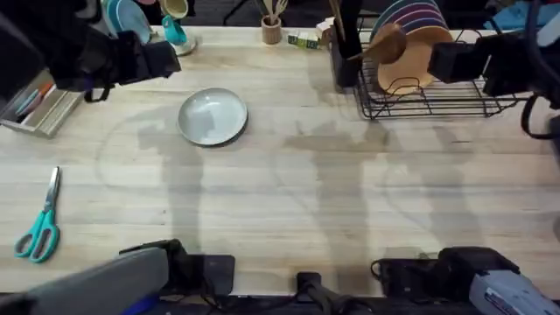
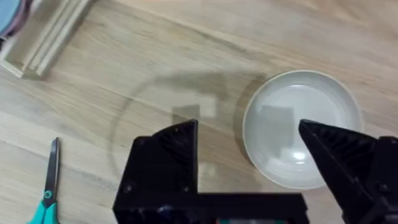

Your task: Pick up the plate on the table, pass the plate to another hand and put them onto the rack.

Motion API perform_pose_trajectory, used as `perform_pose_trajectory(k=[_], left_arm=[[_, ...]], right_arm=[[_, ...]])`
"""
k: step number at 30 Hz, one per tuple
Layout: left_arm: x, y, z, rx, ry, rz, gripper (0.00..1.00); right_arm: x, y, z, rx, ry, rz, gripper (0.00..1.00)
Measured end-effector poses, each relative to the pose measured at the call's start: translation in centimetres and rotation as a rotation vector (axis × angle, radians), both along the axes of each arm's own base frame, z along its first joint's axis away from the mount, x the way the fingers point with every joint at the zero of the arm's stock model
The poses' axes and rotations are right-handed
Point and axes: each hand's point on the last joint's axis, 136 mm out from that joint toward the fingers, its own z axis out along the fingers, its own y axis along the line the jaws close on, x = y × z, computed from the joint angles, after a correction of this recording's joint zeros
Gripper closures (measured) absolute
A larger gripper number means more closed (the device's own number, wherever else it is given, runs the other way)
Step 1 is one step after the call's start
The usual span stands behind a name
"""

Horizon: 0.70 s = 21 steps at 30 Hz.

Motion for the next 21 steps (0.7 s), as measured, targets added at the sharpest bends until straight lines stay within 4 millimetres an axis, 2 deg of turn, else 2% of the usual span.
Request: perform_pose_trajectory(k=[5,13,21], left_arm=[[1.4,0.5,-3.5,-0.019,0.08,0.009,0.006],[1.8,0.2,-8.5,-0.071,0.215,-0.004,0.007],[1.9,0.0,-11.4,-0.097,0.287,-0.008,0.007]], right_arm=[[0.0,0.0,0.0,0.0,0.0,0.0,0.006],[0.0,0.0,0.0,0.0,0.0,0.0,0.006],[0.0,0.0,0.0,0.0,0.0,0.0,0.006]])
